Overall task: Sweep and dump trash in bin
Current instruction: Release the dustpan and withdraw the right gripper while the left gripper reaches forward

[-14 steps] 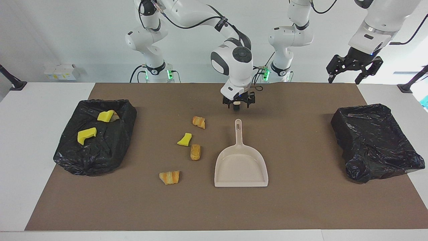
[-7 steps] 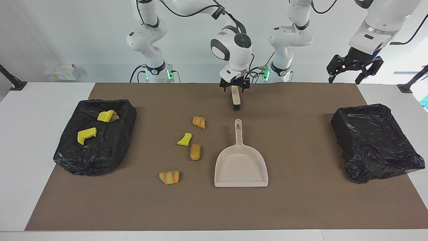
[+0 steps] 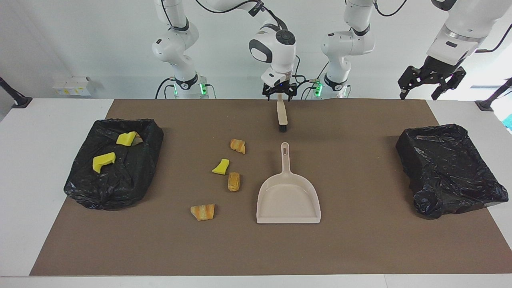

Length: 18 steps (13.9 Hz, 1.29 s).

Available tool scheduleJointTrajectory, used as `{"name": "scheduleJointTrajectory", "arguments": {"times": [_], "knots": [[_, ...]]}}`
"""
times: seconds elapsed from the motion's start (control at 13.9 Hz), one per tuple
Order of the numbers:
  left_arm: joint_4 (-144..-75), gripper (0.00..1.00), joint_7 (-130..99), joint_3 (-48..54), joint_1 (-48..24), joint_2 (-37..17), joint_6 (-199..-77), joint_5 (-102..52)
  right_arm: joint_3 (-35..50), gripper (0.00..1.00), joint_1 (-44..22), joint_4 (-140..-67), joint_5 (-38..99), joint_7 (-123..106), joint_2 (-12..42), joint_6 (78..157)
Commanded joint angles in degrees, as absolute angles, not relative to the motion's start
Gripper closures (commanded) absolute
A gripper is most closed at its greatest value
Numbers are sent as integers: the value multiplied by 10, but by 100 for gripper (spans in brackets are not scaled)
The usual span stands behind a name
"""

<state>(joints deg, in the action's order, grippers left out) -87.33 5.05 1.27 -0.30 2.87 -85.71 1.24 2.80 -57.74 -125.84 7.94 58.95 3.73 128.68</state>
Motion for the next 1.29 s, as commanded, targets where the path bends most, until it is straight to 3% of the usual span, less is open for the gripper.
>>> {"name": "scheduleJointTrajectory", "arguments": {"times": [0.0,0.22,0.43,0.65,0.86,1.01,1.15,1.22], "knots": [[-891,0,49,18,-4,42,-857,18,28,0,-582,-1279,100,565,28,1315],[-901,0,48,24,-10,40,-868,18,29,0,-593,-1289,108,572,28,1307],[-946,0,27,28,-30,41,-915,18,29,14,-603,-1296,155,565,26,1291],[-976,0,-42,29,-76,35,-961,17,29,20,-613,-1297,171,562,19,1268],[-1002,0,-89,29,-115,26,-1016,17,29,36,-613,-1301,179,561,18,1267],[-1012,0,-111,29,-139,17,-1030,17,29,56,-613,-1300,179,547,19,1260],[-1019,0,-155,29,-164,-3,-1064,17,28,92,-609,-1293,180,528,21,1235],[-1021,0,-165,29,-170,-16,-1080,17,28,100,-607,-1284,182,528,23,1220]]}}
